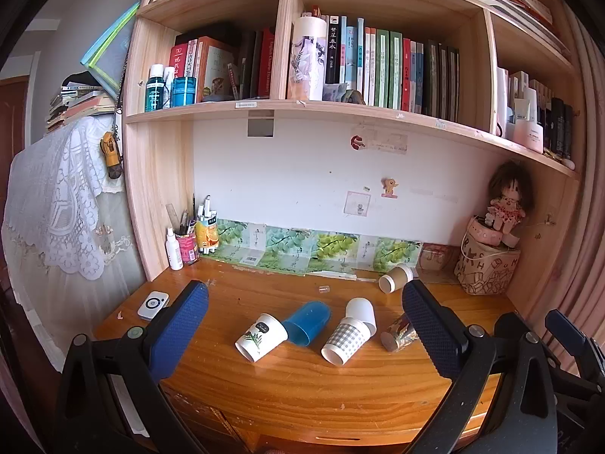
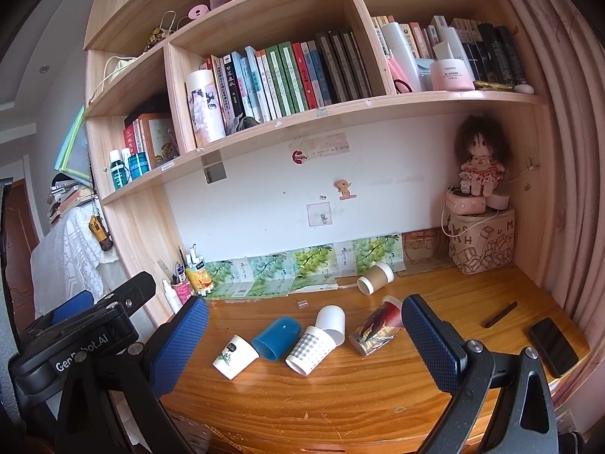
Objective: Flip cup upright
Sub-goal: 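Move the right tool toward the brown-sleeved paper cup lying on the desk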
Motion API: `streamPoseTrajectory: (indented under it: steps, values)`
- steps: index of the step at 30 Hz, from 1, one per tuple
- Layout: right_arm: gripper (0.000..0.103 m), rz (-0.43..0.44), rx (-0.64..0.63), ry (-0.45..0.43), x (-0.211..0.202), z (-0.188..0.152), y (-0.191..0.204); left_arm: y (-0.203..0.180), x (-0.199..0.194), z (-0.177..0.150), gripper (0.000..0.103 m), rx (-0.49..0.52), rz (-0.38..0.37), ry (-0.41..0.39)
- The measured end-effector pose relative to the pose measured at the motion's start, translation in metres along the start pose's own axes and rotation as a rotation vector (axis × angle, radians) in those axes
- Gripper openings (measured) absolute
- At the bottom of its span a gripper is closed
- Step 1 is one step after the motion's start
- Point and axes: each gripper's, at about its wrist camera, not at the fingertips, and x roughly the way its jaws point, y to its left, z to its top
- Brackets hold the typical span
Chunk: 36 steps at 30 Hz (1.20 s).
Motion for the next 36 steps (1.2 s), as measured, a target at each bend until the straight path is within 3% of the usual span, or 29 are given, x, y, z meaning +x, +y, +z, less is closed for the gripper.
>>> streamPoseTrajectory:
  steps: [13,27,36]
  values:
    - [0.102,-0.038,0.047,0.003,0.009,0.006,-0.017,-0.014,0.013,0.002,0.102,0.035,-0.019,0.027]
    - [0.102,-0.084,0.195,0.163,0.061,0.018,-0.07,-0.035,0.065,0.016,0.102,0.062,-0.092,0.151]
    - [0.102,-0.071,0.325,0.228,0.099,0.034,-0.11,-0.054,0.101,0.027,0.102,0.194,-0.078,0.161]
